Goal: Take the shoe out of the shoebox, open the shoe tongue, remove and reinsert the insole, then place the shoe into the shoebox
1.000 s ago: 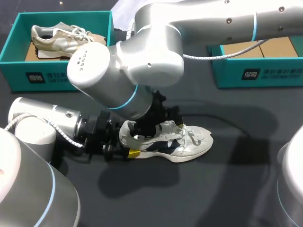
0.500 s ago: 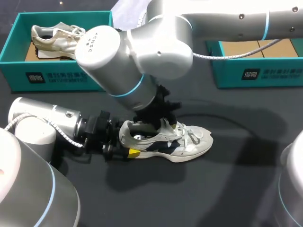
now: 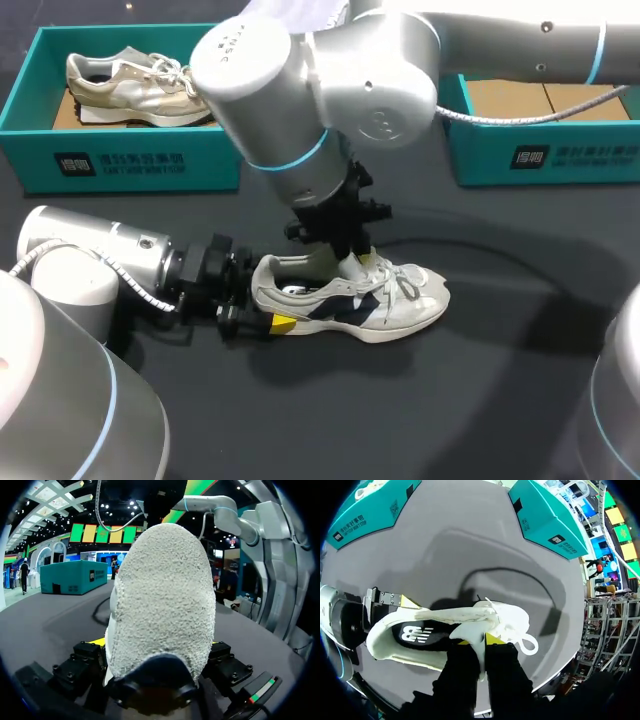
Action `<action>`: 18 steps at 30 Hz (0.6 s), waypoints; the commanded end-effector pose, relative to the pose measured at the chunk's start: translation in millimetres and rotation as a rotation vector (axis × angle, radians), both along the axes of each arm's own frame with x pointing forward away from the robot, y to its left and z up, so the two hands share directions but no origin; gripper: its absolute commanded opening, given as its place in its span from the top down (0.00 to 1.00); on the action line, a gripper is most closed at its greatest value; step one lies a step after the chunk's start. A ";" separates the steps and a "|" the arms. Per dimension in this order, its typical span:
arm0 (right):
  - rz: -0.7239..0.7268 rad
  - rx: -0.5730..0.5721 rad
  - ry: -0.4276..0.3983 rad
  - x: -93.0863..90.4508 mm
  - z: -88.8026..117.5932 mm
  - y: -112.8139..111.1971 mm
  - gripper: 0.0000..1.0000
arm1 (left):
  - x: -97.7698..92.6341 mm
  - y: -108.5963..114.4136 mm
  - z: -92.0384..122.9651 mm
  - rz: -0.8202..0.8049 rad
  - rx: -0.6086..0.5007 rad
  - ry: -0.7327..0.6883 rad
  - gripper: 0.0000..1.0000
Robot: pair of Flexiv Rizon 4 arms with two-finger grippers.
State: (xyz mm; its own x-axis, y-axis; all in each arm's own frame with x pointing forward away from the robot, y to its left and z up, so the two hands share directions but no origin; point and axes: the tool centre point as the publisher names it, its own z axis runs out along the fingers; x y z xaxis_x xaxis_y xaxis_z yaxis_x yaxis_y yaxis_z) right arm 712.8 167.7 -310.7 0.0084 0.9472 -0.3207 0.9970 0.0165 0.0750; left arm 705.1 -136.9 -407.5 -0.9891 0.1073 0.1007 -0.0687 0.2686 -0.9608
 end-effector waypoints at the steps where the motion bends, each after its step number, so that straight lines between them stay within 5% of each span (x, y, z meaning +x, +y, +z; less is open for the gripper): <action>1: 0.127 0.279 0.003 -1.1 5.0 -40.3 1.00 | -1.3 -0.5 -0.7 0.000 0.002 0.000 1.00; 18: 0.127 0.279 0.003 -1.1 5.0 -40.3 1.00 | -1.3 -0.5 -0.7 0.000 0.002 0.000 1.00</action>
